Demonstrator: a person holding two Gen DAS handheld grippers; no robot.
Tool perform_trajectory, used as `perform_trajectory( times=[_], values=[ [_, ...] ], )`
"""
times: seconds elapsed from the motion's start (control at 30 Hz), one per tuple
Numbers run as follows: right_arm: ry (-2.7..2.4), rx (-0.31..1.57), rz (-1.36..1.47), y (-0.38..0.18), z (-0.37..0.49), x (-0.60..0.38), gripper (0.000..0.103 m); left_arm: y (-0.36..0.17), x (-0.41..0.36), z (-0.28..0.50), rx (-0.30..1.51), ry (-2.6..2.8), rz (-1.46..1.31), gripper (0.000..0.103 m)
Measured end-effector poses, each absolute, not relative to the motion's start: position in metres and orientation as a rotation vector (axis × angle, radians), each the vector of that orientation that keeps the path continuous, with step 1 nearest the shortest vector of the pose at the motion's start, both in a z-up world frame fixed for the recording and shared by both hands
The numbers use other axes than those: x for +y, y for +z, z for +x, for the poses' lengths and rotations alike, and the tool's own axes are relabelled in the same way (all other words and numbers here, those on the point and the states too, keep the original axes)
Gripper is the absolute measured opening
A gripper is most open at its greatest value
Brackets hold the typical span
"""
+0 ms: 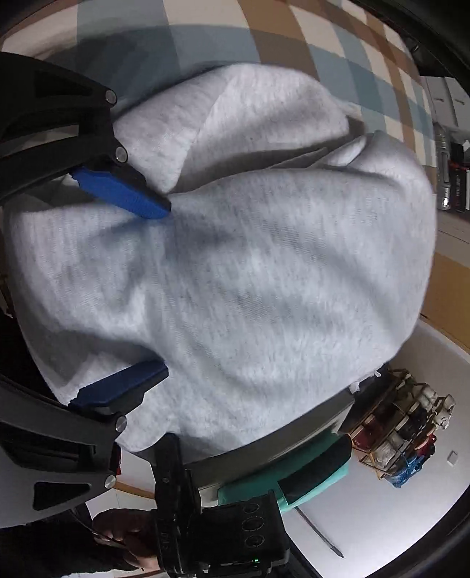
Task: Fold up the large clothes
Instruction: 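Lower both open grippers around the grey sweatshirt bundle edges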
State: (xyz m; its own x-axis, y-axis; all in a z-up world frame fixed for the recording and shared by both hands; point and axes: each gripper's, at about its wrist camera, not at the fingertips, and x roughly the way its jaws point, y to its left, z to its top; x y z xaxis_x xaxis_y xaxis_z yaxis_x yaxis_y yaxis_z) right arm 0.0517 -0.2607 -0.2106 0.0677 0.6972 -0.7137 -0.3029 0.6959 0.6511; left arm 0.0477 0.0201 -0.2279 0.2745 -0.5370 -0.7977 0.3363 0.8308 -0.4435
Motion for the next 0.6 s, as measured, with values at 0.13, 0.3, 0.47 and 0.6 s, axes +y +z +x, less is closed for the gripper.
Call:
perform_trajectory(
  times=[0.13,0.3,0.47,0.6],
  values=[
    [0.757,1.236,0.279,-0.178,0.041,-0.254,0.008,-0.211,0.041,0.030,1.161,-0.641,-0.307,0.077],
    [0.764,1.186,0.158,-0.172,0.021,-0.232,0.047,-0.248,0.041,0.019,1.220,-0.639,-0.243,0.077],
    [0.688,1.209,0.109,-0.194,0.028,-0.211,0.045,-0.245,0.044,0.015,1.210,-0.623,-0.226,0.089],
    [0.715,1.194,0.047,-0.172,0.024,-0.209,0.046,-0.213,0.085,0.024,1.116,-0.605,-0.361,0.089]
  ],
)
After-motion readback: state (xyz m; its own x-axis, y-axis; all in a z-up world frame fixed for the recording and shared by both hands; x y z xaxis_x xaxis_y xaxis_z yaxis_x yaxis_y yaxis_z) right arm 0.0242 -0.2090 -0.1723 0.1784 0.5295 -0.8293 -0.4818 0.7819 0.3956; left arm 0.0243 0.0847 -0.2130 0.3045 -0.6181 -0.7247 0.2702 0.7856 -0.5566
